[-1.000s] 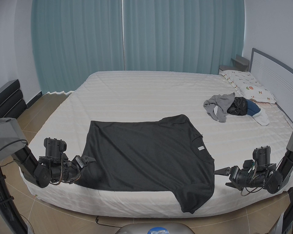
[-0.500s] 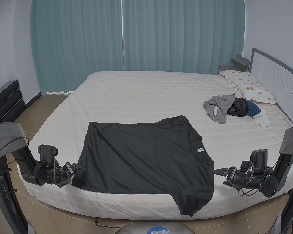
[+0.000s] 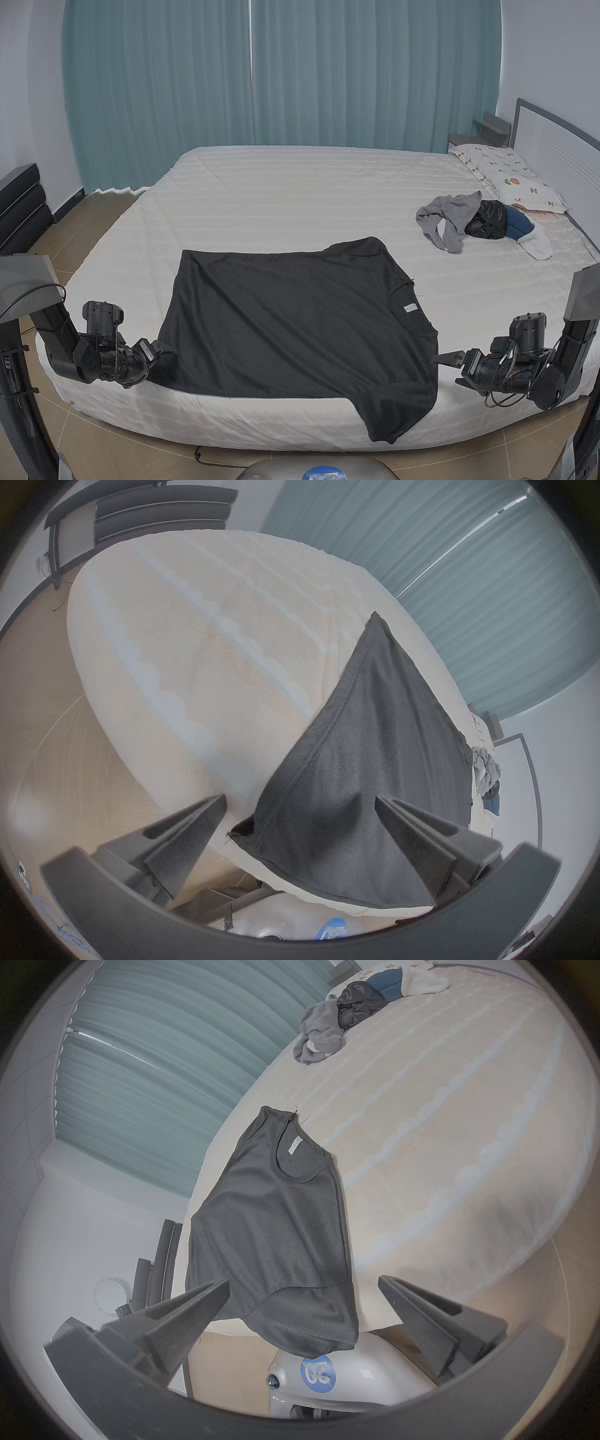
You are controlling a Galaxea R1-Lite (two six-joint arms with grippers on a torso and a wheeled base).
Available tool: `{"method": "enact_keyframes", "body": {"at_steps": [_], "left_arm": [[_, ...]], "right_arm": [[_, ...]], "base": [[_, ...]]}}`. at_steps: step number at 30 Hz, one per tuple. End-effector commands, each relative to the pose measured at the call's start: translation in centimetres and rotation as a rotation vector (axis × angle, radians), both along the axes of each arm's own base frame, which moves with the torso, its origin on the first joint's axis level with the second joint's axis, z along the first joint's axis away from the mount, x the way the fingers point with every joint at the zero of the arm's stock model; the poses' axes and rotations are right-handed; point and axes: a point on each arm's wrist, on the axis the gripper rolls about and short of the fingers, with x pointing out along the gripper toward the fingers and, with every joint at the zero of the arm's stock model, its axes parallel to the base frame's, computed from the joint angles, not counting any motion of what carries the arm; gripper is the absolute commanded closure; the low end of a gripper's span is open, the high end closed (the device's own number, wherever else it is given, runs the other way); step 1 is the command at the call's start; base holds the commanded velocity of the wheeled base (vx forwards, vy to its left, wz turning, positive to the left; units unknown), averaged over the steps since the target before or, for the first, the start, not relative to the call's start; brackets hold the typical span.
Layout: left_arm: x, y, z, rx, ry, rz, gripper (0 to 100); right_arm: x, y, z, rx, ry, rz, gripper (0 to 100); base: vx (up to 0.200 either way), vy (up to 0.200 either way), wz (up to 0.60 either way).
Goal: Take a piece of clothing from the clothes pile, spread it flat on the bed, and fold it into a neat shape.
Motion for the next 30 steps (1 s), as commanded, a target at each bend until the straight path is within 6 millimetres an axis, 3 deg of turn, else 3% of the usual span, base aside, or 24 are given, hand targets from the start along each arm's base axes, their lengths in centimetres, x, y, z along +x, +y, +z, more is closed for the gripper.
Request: {"method": "enact_keyframes", "body": {"at_steps": [1,12,20,30], "left_arm": [[0.0,-0.2,-0.2,0.004,0.007,-0.009,100],[-0.9,-0.1,-0.4,0.045,0.037,0.015,100],[-0.8,0.2,0.6,0.074,0.004,0.044,100],[-0.9,0.2,1.4,0.074,0.009,0.045,100]], "right_arm": [[0.0,0.0,-0.1,0.0,0.003,0.0,0],[-0.1,-0.4,-0.2,-0.001,0.009,-0.015,0],[0.4,-0.1,-0.6,-0.005,0.013,-0.002,0],[3.1,0.1,-2.3,-0.015,0.051,0.0,0]], "base": [[0.0,0.0,0.0],[0.0,0.0,0.0],[0.0,0.0,0.0],[0.0,0.0,0.0]]}}
